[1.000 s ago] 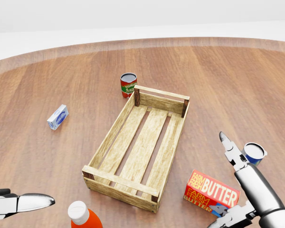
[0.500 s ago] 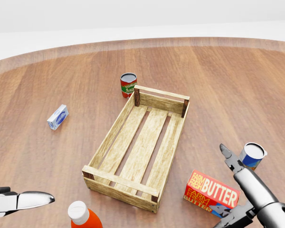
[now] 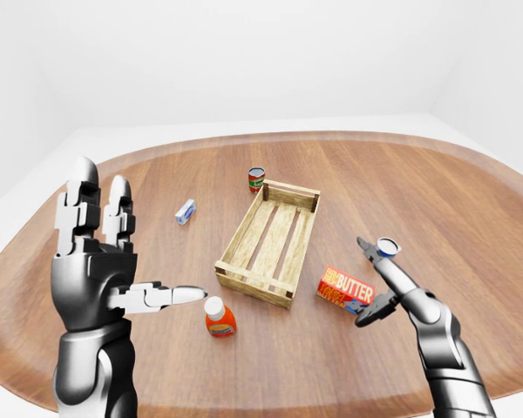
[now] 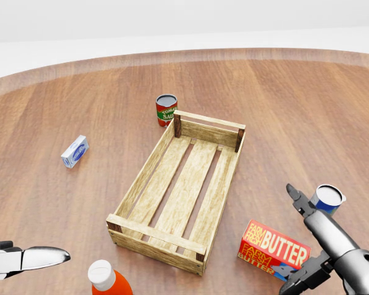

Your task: Pick up the butter and put it in the tray.

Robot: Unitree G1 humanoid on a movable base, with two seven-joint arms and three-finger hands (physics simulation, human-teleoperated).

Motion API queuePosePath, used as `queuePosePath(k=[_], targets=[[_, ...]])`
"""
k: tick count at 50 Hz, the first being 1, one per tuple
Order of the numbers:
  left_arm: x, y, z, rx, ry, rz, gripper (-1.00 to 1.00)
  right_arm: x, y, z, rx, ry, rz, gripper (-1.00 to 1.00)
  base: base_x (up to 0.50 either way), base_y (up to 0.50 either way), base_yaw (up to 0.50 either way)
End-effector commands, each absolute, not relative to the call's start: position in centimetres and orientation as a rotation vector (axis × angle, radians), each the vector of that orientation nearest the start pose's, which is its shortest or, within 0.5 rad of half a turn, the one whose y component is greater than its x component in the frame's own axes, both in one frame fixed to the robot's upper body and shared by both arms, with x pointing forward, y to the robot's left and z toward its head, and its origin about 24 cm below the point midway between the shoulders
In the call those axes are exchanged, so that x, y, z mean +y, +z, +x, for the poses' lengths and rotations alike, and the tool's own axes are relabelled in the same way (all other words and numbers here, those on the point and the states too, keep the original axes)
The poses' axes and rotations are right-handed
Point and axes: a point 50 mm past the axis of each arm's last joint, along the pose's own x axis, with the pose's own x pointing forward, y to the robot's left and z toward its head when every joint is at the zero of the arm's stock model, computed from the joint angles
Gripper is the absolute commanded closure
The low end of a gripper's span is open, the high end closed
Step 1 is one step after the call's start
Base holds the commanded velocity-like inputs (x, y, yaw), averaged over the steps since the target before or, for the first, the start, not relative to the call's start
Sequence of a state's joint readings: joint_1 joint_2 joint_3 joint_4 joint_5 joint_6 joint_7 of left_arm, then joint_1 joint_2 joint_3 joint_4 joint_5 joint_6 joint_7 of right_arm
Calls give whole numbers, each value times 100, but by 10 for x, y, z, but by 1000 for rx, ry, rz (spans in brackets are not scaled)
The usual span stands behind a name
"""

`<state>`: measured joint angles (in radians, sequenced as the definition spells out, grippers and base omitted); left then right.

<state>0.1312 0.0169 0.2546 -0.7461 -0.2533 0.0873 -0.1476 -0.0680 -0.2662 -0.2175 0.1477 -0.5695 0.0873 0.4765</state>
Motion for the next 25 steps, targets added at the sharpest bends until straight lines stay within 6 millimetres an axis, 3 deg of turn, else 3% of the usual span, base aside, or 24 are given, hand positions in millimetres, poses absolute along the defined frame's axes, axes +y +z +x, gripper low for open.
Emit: queuePosePath(k=[1, 14, 25], targets=[[197, 175, 187, -566, 32, -71, -100, -244, 28, 258, 375, 210, -744, -100, 0, 0, 0], [198, 174, 190, -560, 36, -70, -100, -256, 6, 270, 480, 193, -692, -100, 0, 0, 0], [198, 174, 190, -561, 39, -70, -100, -260, 0, 276, 520, 191, -676, -100, 0, 0, 0]])
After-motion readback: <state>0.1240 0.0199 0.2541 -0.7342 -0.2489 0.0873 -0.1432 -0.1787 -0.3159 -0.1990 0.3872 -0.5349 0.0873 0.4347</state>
